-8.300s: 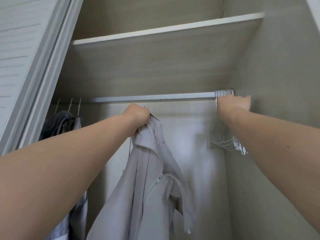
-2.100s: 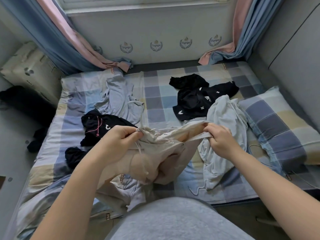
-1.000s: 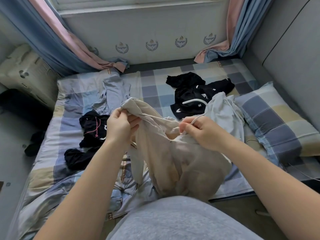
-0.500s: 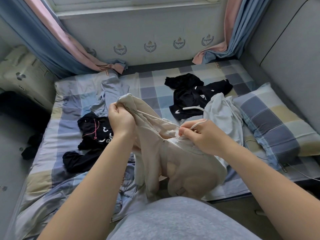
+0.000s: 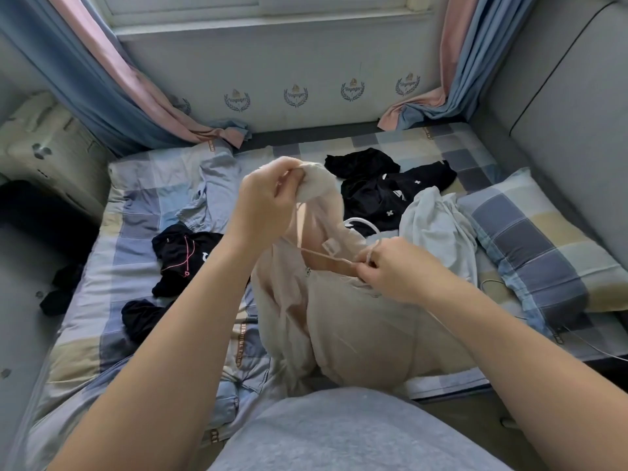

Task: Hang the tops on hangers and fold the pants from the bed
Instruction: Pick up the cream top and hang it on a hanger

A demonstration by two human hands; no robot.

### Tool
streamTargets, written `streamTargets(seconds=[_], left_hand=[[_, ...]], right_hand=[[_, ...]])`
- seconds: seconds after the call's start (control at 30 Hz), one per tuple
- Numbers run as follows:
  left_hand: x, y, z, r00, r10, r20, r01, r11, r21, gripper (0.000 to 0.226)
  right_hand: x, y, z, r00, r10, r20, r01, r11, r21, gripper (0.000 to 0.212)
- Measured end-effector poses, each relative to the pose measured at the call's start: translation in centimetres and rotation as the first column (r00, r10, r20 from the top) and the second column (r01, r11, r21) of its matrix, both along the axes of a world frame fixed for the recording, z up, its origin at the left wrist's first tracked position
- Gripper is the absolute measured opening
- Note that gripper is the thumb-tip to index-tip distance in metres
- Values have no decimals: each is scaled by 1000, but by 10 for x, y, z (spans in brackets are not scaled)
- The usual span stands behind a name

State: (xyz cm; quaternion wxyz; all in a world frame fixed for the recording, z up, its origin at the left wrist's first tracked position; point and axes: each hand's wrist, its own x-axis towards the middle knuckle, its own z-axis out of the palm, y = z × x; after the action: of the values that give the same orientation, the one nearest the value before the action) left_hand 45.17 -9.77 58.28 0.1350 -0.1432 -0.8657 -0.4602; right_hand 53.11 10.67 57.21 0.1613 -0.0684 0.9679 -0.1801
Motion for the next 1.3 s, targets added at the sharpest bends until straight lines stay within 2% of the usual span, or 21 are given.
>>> streamTargets(seconds=[0.07, 0.17, 0.3, 0.33, 0.43, 0.5, 0.57, 0.63, 0.7, 0.77, 0.87, 0.9, 0.97, 1.03, 1.07, 1.1, 1.17, 1.23, 1.3], left_hand=[[1, 4, 9, 995, -91, 52, 95, 990, -99, 18], [3, 4, 13, 984, -106, 143, 119, 989, -90, 17], [9, 1, 17, 984, -64, 169, 67, 998, -11, 16], [10, -2, 16, 981, -66, 185, 69, 997, -15, 15], [15, -7, 14, 972, -74, 224, 78, 997, -11, 12], [17, -10, 9, 984, -10, 175, 18, 999, -47, 14], [19, -13, 4, 993, 33, 117, -11, 984, -179, 30], [21, -14, -1, 993, -19, 113, 52, 952, -303, 37], [21, -13, -7, 994, -71, 79, 96, 921, -378, 30], [19, -13, -10, 994, -105, 11, 101, 922, -374, 21], [16, -11, -15, 984, -177, 14, 172, 931, -322, 17], [16, -9, -17, 988, -155, 6, 148, 932, -332, 21], [17, -6, -21, 999, 35, -26, -41, 937, -348, 45], [17, -5, -25, 977, 215, 13, -202, 938, -280, 63], [17, -4, -28, 975, 202, 92, -178, 958, -226, 64], [16, -2, -32, 972, 129, 198, -102, 985, -142, 57], [19, 10, -37, 929, -63, 364, 39, 997, 71, 31], [21, 22, -38, 925, -126, 359, 40, 971, 238, 15], [17, 34, -27, 940, -126, 318, -8, 921, 388, 21]], right_hand=[[-8, -4, 7, 997, -38, -68, 41, 998, 44, 32], [-16, -6, 18, 966, -91, -244, 72, 994, -85, 33], [-20, -3, 18, 989, -66, -136, 60, 997, -52, 38], [-21, -1, 18, 988, -97, -124, 84, 991, -106, 39], [-19, 5, 20, 972, -194, -130, 149, 944, -295, 28], [-16, 5, 22, 967, -210, -144, 145, 918, -369, 26], [-14, 3, 25, 965, -208, -162, 122, 897, -424, 27], [-11, 1, 30, 964, -207, -166, 100, 863, -495, 26], [-8, 0, 33, 964, -215, -157, 90, 818, -568, 26], [-4, 1, 34, 963, -225, -150, 90, 790, -606, 28], [5, 6, 31, 952, -274, -138, 125, 757, -642, 28], [8, 9, 30, 944, -300, -135, 145, 748, -648, 28], [15, 14, 28, 923, -358, -138, 185, 730, -658, 28], [22, 18, 27, 892, -432, -133, 233, 691, -685, 28], [26, 19, 28, 876, -465, -125, 253, 666, -702, 28], [31, 19, 28, 864, -489, -120, 266, 646, -715, 28], [39, 16, 31, 846, -521, -117, 286, 628, -724, 29], [47, 13, 34, 817, -561, -129, 322, 631, -706, 28], [56, 16, 38, 779, -610, -142, 376, 637, -674, 30]])
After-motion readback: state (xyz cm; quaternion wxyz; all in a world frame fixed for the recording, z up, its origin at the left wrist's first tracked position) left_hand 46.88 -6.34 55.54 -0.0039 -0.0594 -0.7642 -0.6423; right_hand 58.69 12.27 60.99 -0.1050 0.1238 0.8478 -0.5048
